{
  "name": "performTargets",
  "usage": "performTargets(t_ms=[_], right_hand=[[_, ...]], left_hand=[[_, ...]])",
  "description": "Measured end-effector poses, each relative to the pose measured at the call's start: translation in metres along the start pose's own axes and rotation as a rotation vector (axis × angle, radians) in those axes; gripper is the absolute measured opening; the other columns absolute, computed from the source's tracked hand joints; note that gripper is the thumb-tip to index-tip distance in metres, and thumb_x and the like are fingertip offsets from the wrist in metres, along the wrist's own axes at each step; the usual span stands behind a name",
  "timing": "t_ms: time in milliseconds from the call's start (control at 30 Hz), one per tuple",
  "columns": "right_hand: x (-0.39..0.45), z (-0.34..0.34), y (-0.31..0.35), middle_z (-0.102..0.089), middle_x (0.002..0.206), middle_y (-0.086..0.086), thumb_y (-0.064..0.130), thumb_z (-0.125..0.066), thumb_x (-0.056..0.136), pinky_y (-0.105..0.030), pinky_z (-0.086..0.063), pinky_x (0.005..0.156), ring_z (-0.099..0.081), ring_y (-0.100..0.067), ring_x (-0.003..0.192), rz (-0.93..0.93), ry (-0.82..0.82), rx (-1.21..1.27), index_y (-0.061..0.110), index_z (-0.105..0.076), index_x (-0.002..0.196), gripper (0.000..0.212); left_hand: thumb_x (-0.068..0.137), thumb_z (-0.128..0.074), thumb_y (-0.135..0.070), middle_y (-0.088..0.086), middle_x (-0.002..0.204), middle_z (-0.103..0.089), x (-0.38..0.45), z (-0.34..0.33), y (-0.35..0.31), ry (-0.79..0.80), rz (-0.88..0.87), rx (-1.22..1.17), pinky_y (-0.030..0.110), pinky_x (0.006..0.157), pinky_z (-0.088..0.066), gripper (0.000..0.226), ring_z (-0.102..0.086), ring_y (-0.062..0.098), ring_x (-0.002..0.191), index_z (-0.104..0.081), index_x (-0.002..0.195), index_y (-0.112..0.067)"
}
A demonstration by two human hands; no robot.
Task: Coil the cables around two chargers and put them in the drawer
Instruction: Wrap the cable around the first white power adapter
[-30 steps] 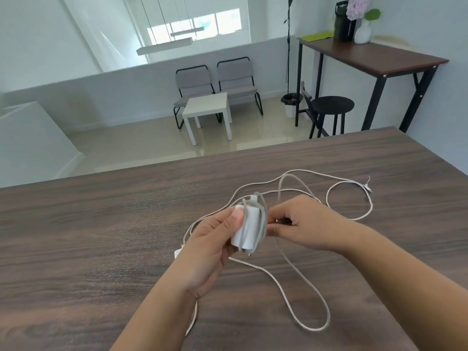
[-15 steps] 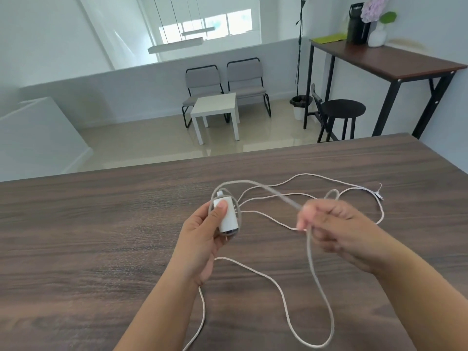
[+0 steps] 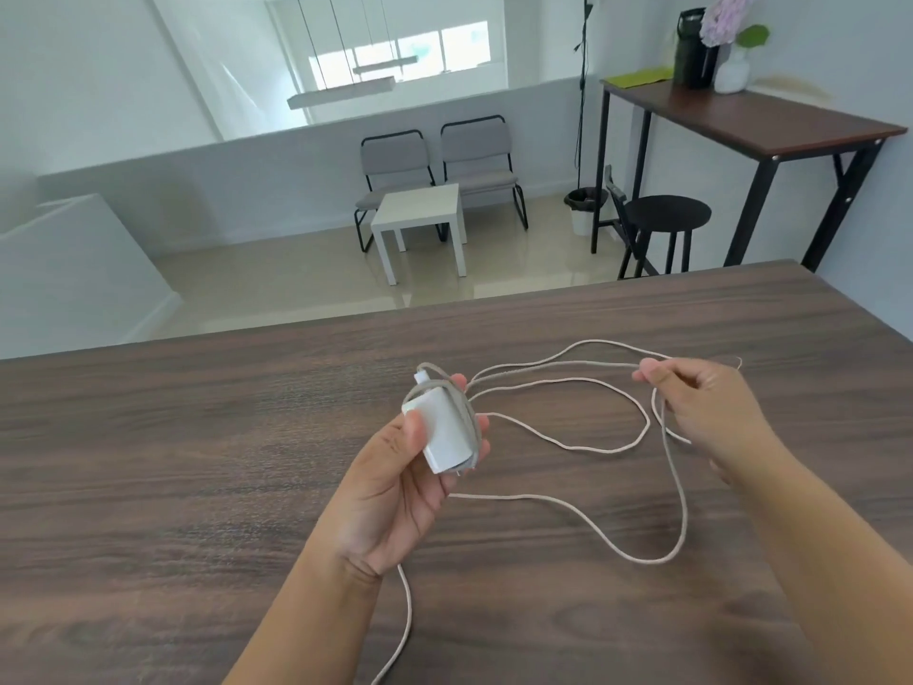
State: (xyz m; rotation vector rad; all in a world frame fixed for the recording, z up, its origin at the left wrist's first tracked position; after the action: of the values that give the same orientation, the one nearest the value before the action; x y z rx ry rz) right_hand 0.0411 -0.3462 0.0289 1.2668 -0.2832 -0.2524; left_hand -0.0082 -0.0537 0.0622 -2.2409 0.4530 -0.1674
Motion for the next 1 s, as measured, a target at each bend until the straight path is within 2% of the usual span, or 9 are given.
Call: performTargets(t_ms=[133,233,333,433,600,733,833,900,1000], right_hand=[[-0.001,0.001,0.002,-0.037,0.033,0.012,0.033,-0.061,0.092,-0.026,-0.027,0.052,-0.038,-0.002,0.036,0.039,0.008,-0.054,0.022,-0.073,0.08,0.02],[0.006,0.005,-0.004,-0.036,0.037,0.011,0.035,-0.061,0.091,-0.027,-0.026,0.05,-0.034,-0.004,0.037,0.024,0.003,-0.106,0.02,-0.073,0.08,0.022],[0.013,0.01,-0.013,-0.06,0.063,0.0,0.034,-0.062,0.09,-0.027,-0.035,0.059,-0.047,-0.011,0.059,-0.019,0.043,-0.306,0.019,-0.073,0.077,0.023],[0.015,0.005,-0.023,-0.064,0.077,0.002,0.034,-0.06,0.091,-0.028,-0.034,0.068,-0.055,-0.019,0.078,-0.017,0.152,-0.664,0.022,-0.07,0.079,0.02],[0.009,-0.028,-0.026,-0.057,0.115,-0.01,0.028,-0.06,0.089,-0.036,-0.037,0.095,-0.048,-0.033,0.11,0.129,0.156,-0.891,0.028,-0.072,0.107,0.022],[-0.017,-0.06,0.012,-0.058,0.123,-0.002,0.023,-0.055,0.093,-0.028,-0.029,0.1,-0.047,-0.024,0.117,0.37,0.273,-0.607,0.028,-0.067,0.118,0.028],[-0.054,-0.089,0.037,-0.064,0.12,0.01,0.042,-0.051,0.091,-0.026,-0.038,0.101,-0.055,-0.006,0.116,0.25,0.555,-0.129,0.038,-0.058,0.125,0.034],[-0.07,-0.107,0.042,-0.067,0.109,0.01,0.052,-0.054,0.085,-0.026,-0.044,0.092,-0.061,-0.003,0.104,0.152,0.658,0.069,0.045,-0.049,0.126,0.042],[-0.068,-0.118,0.045,-0.063,0.085,0.003,0.032,-0.065,0.088,-0.025,-0.045,0.072,-0.058,-0.006,0.074,0.117,0.564,0.149,0.034,-0.049,0.122,0.038]], left_hand=[[0.05,-0.093,-0.044,0.013,0.12,-0.067,0.006,0.016,0.003,-0.108,0.047,0.111,0.051,0.081,-0.057,0.071,-0.063,0.031,0.115,-0.073,0.11,-0.012],[0.058,-0.084,-0.053,0.008,0.119,-0.067,0.008,0.026,0.007,-0.234,0.113,0.206,0.06,0.076,-0.053,0.068,-0.065,0.02,0.101,-0.069,0.116,-0.019],[0.08,-0.058,-0.045,0.002,0.124,-0.067,0.011,0.032,0.007,-0.333,0.059,0.173,0.055,0.093,-0.044,0.044,-0.063,0.015,0.104,-0.066,0.114,-0.019],[0.083,-0.055,-0.038,0.01,0.124,-0.068,0.014,0.031,0.003,-0.365,-0.05,0.026,0.031,0.082,-0.056,0.042,-0.065,0.02,0.108,-0.063,0.115,-0.012],[0.081,-0.059,-0.031,0.024,0.127,-0.063,0.022,0.027,0.009,-0.45,-0.048,0.041,0.034,0.088,-0.053,0.042,-0.057,0.032,0.121,-0.062,0.112,-0.003],[0.091,-0.056,-0.023,0.023,0.12,-0.066,0.029,0.019,0.016,-0.473,-0.04,0.074,0.032,0.085,-0.056,0.027,-0.061,0.029,0.109,-0.064,0.105,-0.001],[0.095,-0.053,-0.022,0.013,0.1,-0.072,0.035,0.012,0.017,-0.448,-0.075,0.109,0.031,0.084,-0.057,0.023,-0.066,0.02,0.093,-0.065,0.103,-0.003],[0.093,-0.054,-0.026,0.009,0.093,-0.071,0.037,0.008,0.016,-0.433,-0.096,0.156,0.031,0.085,-0.053,0.026,-0.064,0.019,0.089,-0.065,0.103,-0.004],[0.091,-0.054,-0.03,0.011,0.095,-0.071,0.036,0.003,0.016,-0.425,-0.12,0.182,0.036,0.094,-0.047,0.031,-0.062,0.022,0.094,-0.066,0.102,-0.003]])
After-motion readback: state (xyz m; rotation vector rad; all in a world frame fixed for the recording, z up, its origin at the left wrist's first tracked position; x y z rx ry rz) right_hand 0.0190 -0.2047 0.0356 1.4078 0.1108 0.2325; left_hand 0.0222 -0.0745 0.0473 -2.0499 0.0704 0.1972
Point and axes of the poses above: each hand's wrist, its own x-axis towards the middle knuckle, its own z-axis out of the back of the hand, y = z × x, the point moved 4 cm from there along x, towards the middle knuckle
